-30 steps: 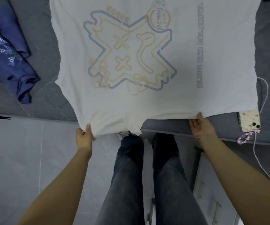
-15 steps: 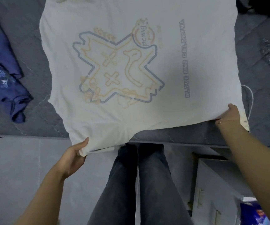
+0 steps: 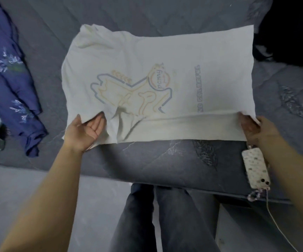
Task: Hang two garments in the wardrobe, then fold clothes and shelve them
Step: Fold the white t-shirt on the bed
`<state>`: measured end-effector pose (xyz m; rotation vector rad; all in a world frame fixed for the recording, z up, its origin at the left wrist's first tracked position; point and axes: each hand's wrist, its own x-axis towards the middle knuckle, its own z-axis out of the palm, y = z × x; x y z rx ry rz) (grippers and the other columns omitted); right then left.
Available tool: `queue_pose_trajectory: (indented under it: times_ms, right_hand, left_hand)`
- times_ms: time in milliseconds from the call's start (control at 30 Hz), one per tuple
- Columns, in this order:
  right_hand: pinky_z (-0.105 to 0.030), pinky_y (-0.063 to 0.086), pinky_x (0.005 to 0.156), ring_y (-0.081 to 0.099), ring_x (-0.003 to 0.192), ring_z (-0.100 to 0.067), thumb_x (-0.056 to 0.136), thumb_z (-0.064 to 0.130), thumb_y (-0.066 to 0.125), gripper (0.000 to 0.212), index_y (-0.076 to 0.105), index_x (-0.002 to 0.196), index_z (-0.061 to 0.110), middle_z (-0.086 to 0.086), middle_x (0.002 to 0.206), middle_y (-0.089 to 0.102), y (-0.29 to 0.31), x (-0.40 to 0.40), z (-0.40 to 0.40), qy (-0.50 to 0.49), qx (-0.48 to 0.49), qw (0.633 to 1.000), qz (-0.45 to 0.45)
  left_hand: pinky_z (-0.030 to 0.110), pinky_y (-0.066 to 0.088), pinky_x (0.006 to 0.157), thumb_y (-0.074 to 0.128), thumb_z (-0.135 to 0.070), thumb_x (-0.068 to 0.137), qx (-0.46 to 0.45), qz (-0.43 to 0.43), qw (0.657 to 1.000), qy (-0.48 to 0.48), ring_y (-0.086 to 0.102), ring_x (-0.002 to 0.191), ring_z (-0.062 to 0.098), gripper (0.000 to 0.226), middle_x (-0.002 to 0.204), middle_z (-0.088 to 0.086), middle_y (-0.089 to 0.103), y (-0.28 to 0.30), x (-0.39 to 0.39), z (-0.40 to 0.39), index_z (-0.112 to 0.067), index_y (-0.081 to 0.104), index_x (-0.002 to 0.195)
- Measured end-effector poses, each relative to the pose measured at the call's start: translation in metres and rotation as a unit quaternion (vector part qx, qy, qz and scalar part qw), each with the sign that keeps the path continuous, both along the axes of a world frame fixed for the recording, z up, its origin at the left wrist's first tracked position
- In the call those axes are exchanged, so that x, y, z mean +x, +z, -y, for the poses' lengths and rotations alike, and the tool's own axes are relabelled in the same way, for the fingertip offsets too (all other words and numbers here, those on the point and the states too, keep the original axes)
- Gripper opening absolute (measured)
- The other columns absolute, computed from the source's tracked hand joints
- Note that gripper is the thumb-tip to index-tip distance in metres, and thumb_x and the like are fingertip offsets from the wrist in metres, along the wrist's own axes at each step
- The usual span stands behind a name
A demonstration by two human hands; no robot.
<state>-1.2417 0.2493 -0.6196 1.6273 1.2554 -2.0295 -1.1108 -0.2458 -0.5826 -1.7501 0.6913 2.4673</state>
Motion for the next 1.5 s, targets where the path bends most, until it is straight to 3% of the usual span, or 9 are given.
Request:
queue_pose_trajectory:
  times_ms: [167, 267, 500, 633, 733, 867, 1100, 1300, 1500]
  right_hand:
    - [-0.034, 0.044, 0.105, 0.061, 0.096, -0.022, 0.102, 0.037, 0.04, 0.031, 0.054, 0.102, 0.01, -0.01, 0.137, 0.055, -0.018, -0.008, 0.008, 0.09, 0.004, 0.996, -0.003]
    - [-0.025, 0.056, 0.083, 0.06, 0.087, -0.021, 0.1, 0.021, 0.045, 0.02, 0.057, 0.087, 0.012, -0.005, 0.106, 0.066, -0.021, 0.029, 0.02, 0.108, 0.035, 0.993, 0.025]
    - [-0.032, 0.041, 0.106, 0.051, 0.115, -0.02, 0.101, 0.031, 0.05, 0.038, 0.049, 0.13, 0.007, -0.008, 0.123, 0.054, -0.045, 0.095, 0.029, 0.052, -0.025, 0.996, 0.065]
    - [-0.032, 0.049, 0.1, 0.06, 0.103, -0.017, 0.095, 0.034, 0.059, 0.025, 0.061, 0.11, 0.014, -0.003, 0.112, 0.063, -0.05, 0.063, 0.025, -0.04, -0.023, 0.999, 0.002]
    - [-0.031, 0.058, 0.079, 0.065, 0.096, -0.017, 0.096, 0.031, 0.059, 0.018, 0.063, 0.104, 0.015, -0.003, 0.119, 0.065, -0.055, 0.039, 0.011, -0.069, 0.02, 0.997, -0.015]
    - [-0.034, 0.048, 0.1, 0.059, 0.12, -0.021, 0.097, 0.034, 0.057, 0.024, 0.063, 0.108, 0.014, -0.008, 0.135, 0.059, -0.058, 0.028, -0.007, -0.064, 0.063, 0.996, 0.021]
    - [-0.021, 0.059, 0.069, 0.07, 0.064, -0.007, 0.094, 0.029, 0.063, 0.016, 0.063, 0.089, 0.014, 0.002, 0.096, 0.072, -0.043, 0.048, 0.025, -0.132, 0.046, 0.99, 0.019]
    - [-0.026, 0.051, 0.094, 0.062, 0.088, -0.012, 0.094, 0.028, 0.063, 0.017, 0.062, 0.101, 0.013, -0.002, 0.098, 0.065, -0.046, 0.092, 0.154, -0.028, -0.02, 0.999, 0.042]
    - [-0.026, 0.053, 0.081, 0.061, 0.105, -0.02, 0.089, 0.023, 0.069, 0.039, 0.059, 0.124, 0.007, -0.007, 0.118, 0.064, -0.056, 0.14, 0.306, 0.085, -0.089, 0.989, 0.077]
  left_hand:
    - [0.037, 0.053, 0.09, 0.052, -0.023, 0.097, -0.062, 0.082, 0.994, -0.043, 0.066, 0.101, 0.024, 0.019, 0.107, 0.007, 0.066, -0.037, 0.01, -0.023, -0.009, 0.056, 0.109]
    - [0.023, 0.053, 0.074, 0.049, -0.019, 0.1, -0.079, 0.167, 0.977, -0.111, 0.061, 0.086, 0.013, 0.016, 0.103, 0.0, 0.062, -0.051, 0.039, -0.067, -0.011, 0.061, 0.107]
    - [0.019, 0.04, 0.104, 0.04, -0.028, 0.105, -0.035, 0.124, 0.992, -0.005, 0.034, 0.142, 0.016, 0.047, 0.151, -0.006, 0.038, -0.07, 0.043, -0.132, -0.015, 0.031, 0.149]
    - [0.015, 0.041, 0.1, 0.053, -0.03, 0.1, -0.036, 0.146, 0.986, 0.077, 0.059, 0.081, 0.002, 0.012, 0.086, -0.017, 0.055, -0.077, 0.023, -0.134, -0.026, 0.061, 0.092]
    - [0.013, 0.044, 0.092, 0.054, -0.031, 0.099, -0.051, 0.156, 0.982, 0.091, 0.056, 0.076, 0.001, 0.018, 0.083, -0.013, 0.056, -0.085, 0.023, -0.132, -0.02, 0.057, 0.085]
    - [0.012, 0.043, 0.091, 0.054, -0.024, 0.099, -0.071, 0.156, 0.979, 0.112, 0.052, 0.072, 0.001, 0.018, 0.081, -0.013, 0.054, -0.088, 0.028, -0.121, -0.023, 0.053, 0.082]
    - [0.026, 0.045, 0.104, 0.06, -0.021, 0.096, -0.12, 0.145, 0.977, 0.103, 0.06, 0.091, 0.006, 0.017, 0.101, -0.005, 0.062, -0.082, 0.049, -0.069, -0.014, 0.057, 0.112]
    - [0.036, 0.042, 0.108, 0.072, -0.008, 0.085, -0.401, 0.166, 0.898, -0.078, 0.045, 0.132, 0.019, 0.084, 0.151, 0.007, 0.036, -0.081, 0.087, 0.015, -0.019, 0.018, 0.149]
    - [0.026, 0.042, 0.095, 0.083, -0.023, 0.076, -0.495, 0.095, 0.728, -0.465, 0.054, 0.109, 0.015, 0.046, 0.117, -0.001, 0.059, -0.086, 0.12, 0.091, -0.018, 0.062, 0.116]
